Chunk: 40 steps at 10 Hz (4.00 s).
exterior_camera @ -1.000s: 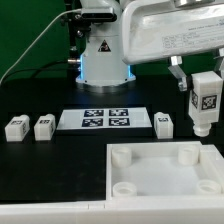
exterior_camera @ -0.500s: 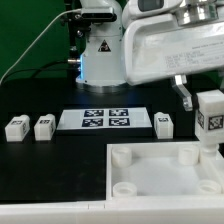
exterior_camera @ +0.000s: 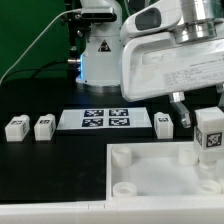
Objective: Assemble one leg
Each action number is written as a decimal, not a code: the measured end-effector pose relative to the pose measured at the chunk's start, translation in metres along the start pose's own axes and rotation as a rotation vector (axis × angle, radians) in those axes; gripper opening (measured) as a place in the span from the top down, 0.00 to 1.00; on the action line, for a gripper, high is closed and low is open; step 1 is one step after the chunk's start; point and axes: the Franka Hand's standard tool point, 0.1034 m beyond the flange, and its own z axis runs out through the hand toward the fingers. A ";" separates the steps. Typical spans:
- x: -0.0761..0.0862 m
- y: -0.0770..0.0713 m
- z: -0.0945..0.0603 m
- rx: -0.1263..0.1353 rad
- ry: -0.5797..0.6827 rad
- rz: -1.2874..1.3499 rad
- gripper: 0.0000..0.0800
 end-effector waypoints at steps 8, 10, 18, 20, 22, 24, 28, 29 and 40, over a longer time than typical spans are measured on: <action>0.003 0.006 0.016 -0.002 -0.005 0.006 0.63; -0.002 0.004 0.024 -0.001 -0.005 0.006 0.63; -0.008 0.002 0.025 -0.060 0.084 -0.023 0.63; -0.008 0.003 0.025 -0.062 0.118 -0.033 0.63; -0.008 0.000 0.026 -0.061 0.120 -0.035 0.63; -0.006 0.000 0.026 -0.063 0.121 -0.031 0.63; -0.005 0.000 0.027 -0.064 0.115 -0.032 0.42; -0.005 0.000 0.027 -0.064 0.115 -0.032 0.24; -0.008 -0.003 0.024 -0.057 -0.001 -0.031 0.19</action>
Offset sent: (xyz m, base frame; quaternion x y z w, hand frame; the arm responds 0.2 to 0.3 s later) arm 0.0151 -0.0076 -0.0134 -0.0084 0.0120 0.0059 0.9999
